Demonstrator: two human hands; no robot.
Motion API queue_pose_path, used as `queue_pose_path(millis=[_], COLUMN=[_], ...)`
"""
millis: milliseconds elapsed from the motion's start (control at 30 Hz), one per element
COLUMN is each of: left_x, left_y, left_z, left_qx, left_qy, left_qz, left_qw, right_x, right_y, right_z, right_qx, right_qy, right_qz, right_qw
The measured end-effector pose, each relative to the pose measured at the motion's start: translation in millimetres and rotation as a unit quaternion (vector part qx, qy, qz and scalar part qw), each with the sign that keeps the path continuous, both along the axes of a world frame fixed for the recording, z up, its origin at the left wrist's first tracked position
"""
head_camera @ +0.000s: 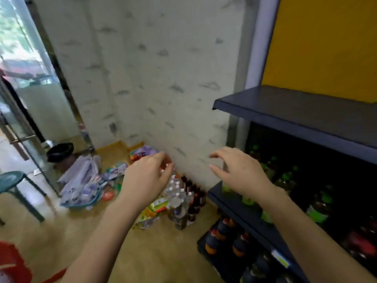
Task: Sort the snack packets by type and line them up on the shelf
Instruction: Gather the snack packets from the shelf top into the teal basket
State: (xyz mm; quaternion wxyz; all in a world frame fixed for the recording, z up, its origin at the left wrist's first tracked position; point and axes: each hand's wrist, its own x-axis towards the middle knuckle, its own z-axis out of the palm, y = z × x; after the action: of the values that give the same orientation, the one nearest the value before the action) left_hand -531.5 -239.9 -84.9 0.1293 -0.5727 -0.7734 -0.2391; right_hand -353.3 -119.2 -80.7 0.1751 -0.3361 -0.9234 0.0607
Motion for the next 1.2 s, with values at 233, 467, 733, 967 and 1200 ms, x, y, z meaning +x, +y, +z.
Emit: queue_pose_path(millis=[233, 467, 733, 967, 1200], left_x=[127.6, 258.0, 389.1, 456.5, 473.3], left_y=[52.4, 106.8, 151.9, 203.7, 261.5], left_z=[25.0, 39.8, 48.4, 55.5, 76.1], left_qx=[0.024, 0.063, 0.093, 0.096, 0.057], left_qy=[-0.024, -0.03, -0.054, -0.068, -0.023], left_qz=[-0.173, -0.322, -0.397, -0.385, -0.33], left_qw=[0.984, 0.944, 0.911, 0.916, 0.942], right_x=[183.9, 336.1, 463.7, 525.6, 554.3], right_y=[-23.5, -57.1, -55.5, 1.3, 71.7], right_z=[26.2, 35.2, 47.4, 63.8, 83.1], right_qx=[-0.009, 0.024, 0.045, 0.063, -0.015], right_qy=[0.038, 0.072, 0.105, 0.074, -0.028], right_qz=[-0.208, -0.385, -0.49, -0.468, -0.421], right_qw=[0.977, 0.92, 0.864, 0.878, 0.906])
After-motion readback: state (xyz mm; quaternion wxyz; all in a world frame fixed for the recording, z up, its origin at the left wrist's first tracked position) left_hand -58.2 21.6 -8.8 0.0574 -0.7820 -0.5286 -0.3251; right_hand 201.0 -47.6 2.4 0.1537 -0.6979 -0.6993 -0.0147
